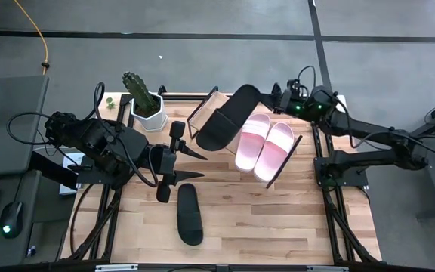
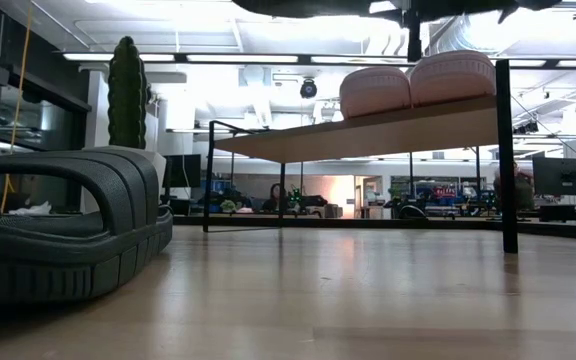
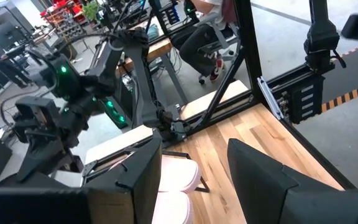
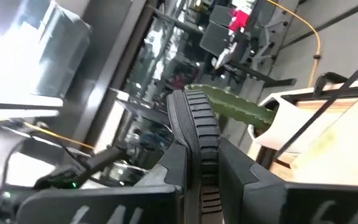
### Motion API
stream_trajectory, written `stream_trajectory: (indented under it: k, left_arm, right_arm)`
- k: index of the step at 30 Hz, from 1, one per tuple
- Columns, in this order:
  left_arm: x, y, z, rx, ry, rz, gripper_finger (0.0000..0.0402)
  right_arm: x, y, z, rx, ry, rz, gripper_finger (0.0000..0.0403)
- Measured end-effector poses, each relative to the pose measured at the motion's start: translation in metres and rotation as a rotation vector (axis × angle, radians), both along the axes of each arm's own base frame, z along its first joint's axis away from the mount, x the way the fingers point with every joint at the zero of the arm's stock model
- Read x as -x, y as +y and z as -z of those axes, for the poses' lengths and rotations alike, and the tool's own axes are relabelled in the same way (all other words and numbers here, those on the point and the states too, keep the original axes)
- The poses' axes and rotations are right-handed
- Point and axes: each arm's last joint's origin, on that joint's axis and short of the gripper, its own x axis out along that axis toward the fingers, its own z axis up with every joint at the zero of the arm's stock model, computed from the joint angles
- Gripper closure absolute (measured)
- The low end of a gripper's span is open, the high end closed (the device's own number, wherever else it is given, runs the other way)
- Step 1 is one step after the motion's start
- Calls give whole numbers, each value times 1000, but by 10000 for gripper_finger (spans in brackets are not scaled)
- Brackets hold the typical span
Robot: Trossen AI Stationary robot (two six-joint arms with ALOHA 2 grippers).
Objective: Pick and place slides into the shelf
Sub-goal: Put the right black slipper on the shelf
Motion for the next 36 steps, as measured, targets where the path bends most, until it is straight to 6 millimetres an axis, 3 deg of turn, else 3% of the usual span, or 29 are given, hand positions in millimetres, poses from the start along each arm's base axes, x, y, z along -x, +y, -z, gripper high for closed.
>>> stream_trajectory:
  k: [6, 16, 36]
  left_arm:
    - [0, 0, 0, 0, 0, 0, 229]
    - [0, 0, 0, 0, 0, 0, 229]
    - [0, 0, 0, 0, -1, 0, 229]
  right_arm:
    - [4, -11, 21, -59, 11, 6, 377]
    - [14, -38, 30, -81, 66, 43, 377]
    - [-16, -63, 71, -155, 193, -57, 377]
